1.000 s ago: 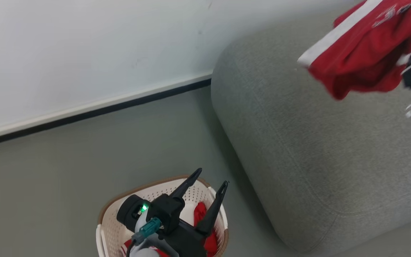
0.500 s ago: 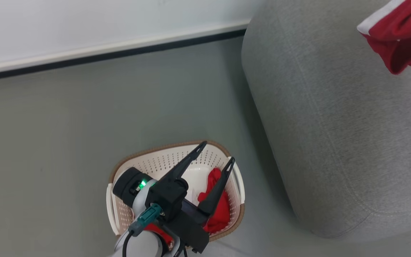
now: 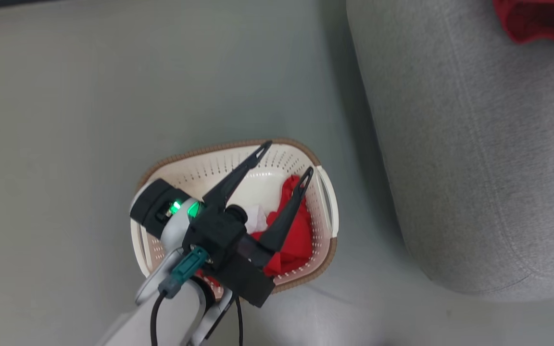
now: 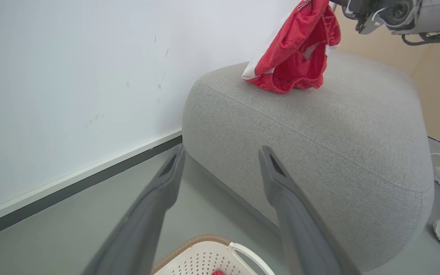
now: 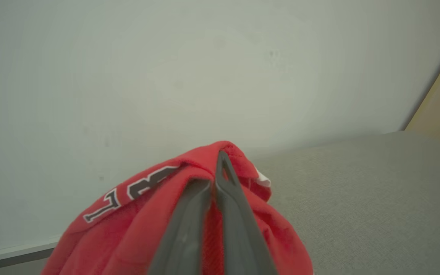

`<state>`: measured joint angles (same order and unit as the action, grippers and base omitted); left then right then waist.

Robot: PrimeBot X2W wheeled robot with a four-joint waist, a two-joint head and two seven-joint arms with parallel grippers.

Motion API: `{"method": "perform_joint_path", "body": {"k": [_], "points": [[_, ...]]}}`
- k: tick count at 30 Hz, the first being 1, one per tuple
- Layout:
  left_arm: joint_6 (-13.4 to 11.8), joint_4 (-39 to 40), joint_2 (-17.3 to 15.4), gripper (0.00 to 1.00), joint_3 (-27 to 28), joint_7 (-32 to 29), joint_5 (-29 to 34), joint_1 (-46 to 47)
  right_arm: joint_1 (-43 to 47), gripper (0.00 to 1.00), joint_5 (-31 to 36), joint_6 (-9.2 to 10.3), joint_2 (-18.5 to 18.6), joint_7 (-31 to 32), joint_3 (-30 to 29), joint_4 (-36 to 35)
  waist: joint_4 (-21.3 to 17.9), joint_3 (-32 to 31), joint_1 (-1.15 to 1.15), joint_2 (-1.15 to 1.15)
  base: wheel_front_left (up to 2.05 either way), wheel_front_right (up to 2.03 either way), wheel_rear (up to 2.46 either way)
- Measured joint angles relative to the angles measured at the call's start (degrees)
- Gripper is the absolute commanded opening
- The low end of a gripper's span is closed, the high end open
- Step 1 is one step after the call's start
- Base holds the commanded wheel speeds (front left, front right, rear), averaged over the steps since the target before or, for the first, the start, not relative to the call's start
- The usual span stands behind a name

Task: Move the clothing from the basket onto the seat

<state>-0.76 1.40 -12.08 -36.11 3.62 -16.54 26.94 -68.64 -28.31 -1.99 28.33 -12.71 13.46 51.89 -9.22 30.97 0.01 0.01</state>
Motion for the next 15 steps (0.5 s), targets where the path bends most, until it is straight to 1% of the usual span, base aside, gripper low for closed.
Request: {"method": "perform_joint_path", "body": {"k": [7,12,13,15], "points": [[0.0,-0.1,-0.4,1.00,0.5,-0.4,0.5,2.2,1.0,0.00,0.0,-0.03,-3.3,-0.6,1.1,3.9,-0.5,4.6,0.00,0.00,0.00,0.00,0.00],[-0.3,-0.7,-0.6,1.00,0.9,-0.4,0.5,2.4,2.1,0.00,0.1,-0.47,-4.7,-1.1,1.9,5.5,-1.2,6.1,0.00,0.00,0.00,0.00,0.00],[-0.3,-0.8,-0.6,1.00,1.0,-0.4,0.5,2.5,2.1,0.04,0.1,-0.54,-5.0,-1.1,2.1,5.7,-1.4,6.2,0.00,0.00,0.00,0.00,0.00],[-0.3,-1.1,-0.6,1.00,1.0,-0.2,0.5,2.7,2.1,0.58,0.3,-0.54,-5.6,-1.4,2.4,6.0,-1.7,6.2,-0.01,-0.01,0.00,0.00,0.00]]}}
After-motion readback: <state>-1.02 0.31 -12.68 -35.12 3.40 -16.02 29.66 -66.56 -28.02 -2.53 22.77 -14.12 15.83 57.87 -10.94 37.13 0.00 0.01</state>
